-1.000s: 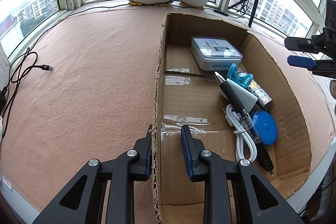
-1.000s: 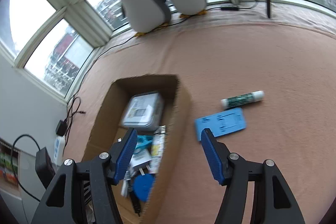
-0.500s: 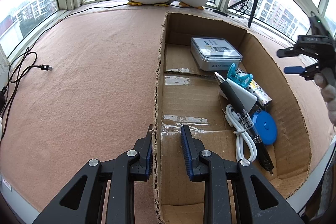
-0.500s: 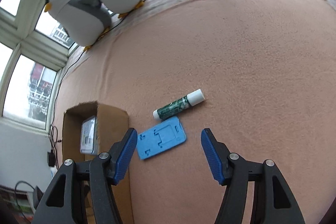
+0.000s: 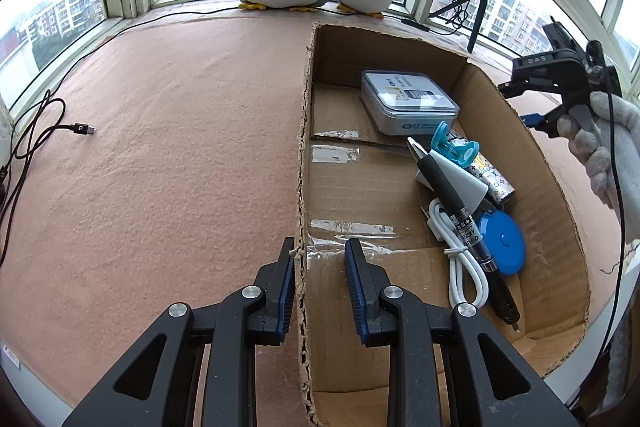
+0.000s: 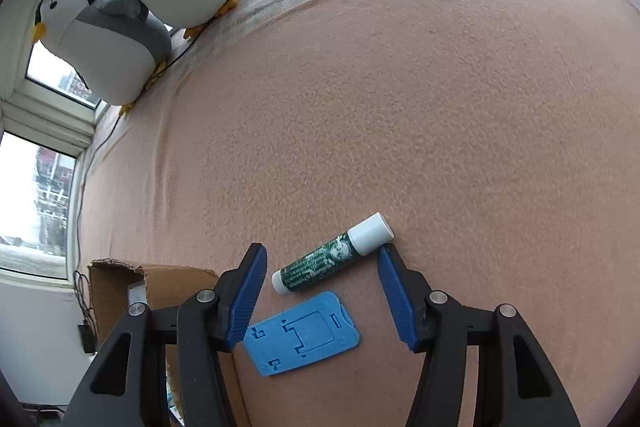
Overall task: Organize rigid objects
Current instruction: 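Move the right tool to the glue stick and grasp it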
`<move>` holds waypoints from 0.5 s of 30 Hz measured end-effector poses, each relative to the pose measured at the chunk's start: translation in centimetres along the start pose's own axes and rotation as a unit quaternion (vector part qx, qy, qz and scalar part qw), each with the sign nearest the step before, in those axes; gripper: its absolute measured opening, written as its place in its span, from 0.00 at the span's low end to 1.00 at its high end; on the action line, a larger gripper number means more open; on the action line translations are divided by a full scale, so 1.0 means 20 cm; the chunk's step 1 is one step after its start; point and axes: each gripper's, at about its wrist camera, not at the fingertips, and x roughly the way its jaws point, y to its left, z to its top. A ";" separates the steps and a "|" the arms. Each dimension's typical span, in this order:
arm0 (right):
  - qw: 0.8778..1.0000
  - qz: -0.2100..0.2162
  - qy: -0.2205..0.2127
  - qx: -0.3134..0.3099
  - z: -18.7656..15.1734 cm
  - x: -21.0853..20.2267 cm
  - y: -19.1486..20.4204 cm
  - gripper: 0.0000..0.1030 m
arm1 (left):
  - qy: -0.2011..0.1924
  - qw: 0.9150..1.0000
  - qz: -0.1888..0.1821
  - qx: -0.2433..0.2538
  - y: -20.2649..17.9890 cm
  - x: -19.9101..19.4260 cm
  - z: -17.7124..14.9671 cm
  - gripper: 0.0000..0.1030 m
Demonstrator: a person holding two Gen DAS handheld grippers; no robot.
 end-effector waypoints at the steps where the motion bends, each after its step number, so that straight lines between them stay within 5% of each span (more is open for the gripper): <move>1: 1.000 -0.010 0.000 -0.009 0.01 0.01 0.02 0.51 | 0.000 1.000 -0.001 0.000 0.00 0.00 0.00 0.25; 15: 0.986 -0.133 -0.002 -0.097 0.06 0.12 0.21 0.42 | -0.002 1.000 -0.009 -0.005 0.02 0.01 0.00 0.25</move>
